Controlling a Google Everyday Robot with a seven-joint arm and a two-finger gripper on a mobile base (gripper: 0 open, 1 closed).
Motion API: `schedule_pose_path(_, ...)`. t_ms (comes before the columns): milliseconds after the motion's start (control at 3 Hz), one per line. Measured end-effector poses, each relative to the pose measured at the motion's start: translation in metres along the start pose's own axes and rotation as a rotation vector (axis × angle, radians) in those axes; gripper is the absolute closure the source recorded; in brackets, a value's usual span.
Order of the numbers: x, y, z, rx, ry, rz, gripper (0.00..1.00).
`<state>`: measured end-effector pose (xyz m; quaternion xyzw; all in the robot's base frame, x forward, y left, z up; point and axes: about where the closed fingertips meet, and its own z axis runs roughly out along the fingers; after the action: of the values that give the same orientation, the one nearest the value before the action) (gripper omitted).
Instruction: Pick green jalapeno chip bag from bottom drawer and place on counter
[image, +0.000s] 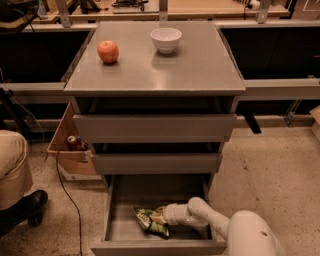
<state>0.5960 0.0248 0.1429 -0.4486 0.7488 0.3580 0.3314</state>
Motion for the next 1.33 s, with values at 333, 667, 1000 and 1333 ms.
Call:
schedule_pose_path(333, -0.024, -0.001, -0.026, -0.012, -0.042, -0.001, 1.0)
schedule_pose_path(667, -0.035, -0.012, -0.064, -0.033, -0.092, 0.036, 1.0)
schedule_pose_path(1000, -0.045, -0.019, -0.116, -0.084, -0.159, 0.076, 1.0)
schedule_pose_path(1333, -0.059, -0.023, -0.166, -0.115, -0.206, 0.096, 1.0)
